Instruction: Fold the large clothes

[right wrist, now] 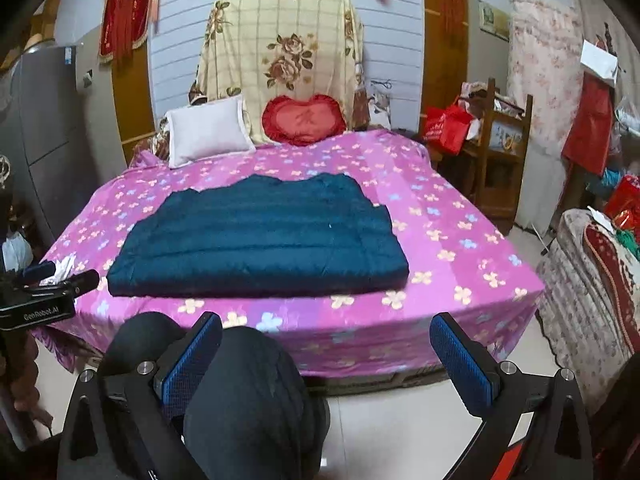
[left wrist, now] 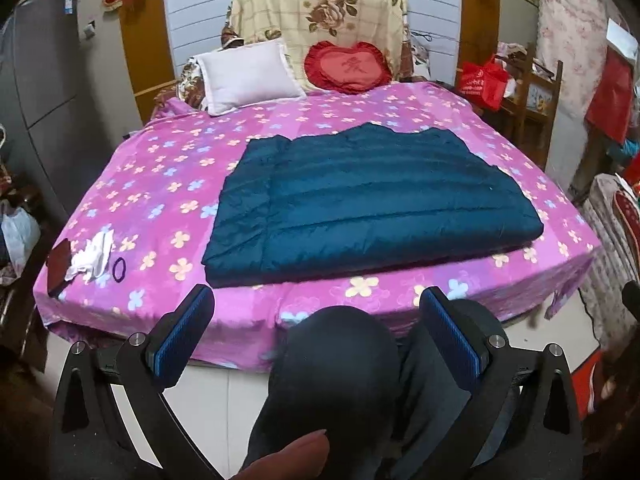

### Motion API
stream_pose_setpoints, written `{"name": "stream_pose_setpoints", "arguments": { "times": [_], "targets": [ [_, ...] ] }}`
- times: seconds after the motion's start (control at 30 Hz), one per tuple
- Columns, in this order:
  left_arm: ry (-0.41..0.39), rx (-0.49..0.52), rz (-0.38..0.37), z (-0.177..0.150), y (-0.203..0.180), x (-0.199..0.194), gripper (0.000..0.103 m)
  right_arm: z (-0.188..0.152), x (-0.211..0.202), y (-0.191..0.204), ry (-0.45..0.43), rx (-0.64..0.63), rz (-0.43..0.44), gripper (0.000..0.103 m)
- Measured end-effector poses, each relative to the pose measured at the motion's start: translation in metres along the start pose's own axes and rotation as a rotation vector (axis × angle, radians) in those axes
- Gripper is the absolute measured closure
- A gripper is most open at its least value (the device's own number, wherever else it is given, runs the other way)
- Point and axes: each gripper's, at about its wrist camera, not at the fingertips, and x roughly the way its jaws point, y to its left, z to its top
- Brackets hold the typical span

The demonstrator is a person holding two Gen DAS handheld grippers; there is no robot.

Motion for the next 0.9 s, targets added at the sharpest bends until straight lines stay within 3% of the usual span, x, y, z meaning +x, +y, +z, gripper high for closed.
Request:
{"name": "stream_pose_setpoints", "arguments": {
  "times": [0.9],
  "targets": [
    [0.041,-0.016,-0.049,-0.002,0.008,0.016,0.000,0.002,0.009,0.017,0.018,-0.049,-0.012,0.000]
  ]
}}
